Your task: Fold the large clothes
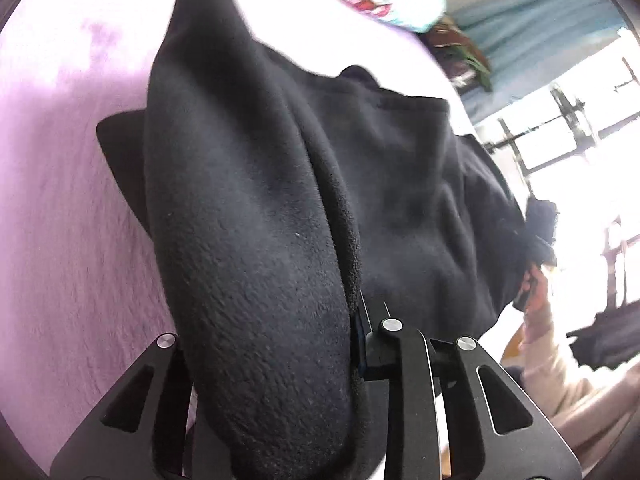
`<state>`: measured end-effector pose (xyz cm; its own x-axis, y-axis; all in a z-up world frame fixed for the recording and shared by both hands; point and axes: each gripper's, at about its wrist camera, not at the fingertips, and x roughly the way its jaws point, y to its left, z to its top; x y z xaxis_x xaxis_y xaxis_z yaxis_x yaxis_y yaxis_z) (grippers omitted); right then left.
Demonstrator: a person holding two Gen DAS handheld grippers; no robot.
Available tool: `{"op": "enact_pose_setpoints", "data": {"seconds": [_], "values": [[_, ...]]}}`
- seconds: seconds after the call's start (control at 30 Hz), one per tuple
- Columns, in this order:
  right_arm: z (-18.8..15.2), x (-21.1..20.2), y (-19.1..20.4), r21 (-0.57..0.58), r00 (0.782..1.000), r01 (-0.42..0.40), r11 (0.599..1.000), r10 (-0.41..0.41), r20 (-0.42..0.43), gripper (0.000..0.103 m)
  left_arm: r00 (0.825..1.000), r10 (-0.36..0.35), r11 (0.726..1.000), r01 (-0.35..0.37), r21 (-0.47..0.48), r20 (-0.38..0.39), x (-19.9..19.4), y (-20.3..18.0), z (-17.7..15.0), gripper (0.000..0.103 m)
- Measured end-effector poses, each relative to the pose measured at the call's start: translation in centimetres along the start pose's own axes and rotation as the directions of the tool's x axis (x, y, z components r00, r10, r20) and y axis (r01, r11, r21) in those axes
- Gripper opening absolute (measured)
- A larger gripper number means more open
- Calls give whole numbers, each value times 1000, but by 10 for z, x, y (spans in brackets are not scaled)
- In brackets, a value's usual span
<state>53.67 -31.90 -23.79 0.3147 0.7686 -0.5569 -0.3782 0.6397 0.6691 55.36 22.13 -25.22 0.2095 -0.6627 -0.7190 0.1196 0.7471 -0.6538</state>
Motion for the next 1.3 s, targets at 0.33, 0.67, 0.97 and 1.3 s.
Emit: {"op": "enact_pose_setpoints", "data": {"seconds": [0.33, 0.67, 0.97, 1.3], "values": [[1, -25, 22, -20, 991, -117, 993, 118, 61, 28, 994, -76, 997, 75, 9, 73, -29, -33, -14, 23], [-20, -79, 57, -56, 984, -125, 991, 131, 118, 28, 981, -165, 986, 161, 48, 104, -73, -77, -61, 23], [-63, -109, 87, -70, 991, -91, 993, 97, 89, 28, 967, -216, 976, 218, 3, 136, -99, -97, -126, 23], [-156, -62, 27, 88, 978, 119, 989, -102, -184, 33, 998, -52, 988, 55, -147, 28, -36, -46, -223, 32]]}}
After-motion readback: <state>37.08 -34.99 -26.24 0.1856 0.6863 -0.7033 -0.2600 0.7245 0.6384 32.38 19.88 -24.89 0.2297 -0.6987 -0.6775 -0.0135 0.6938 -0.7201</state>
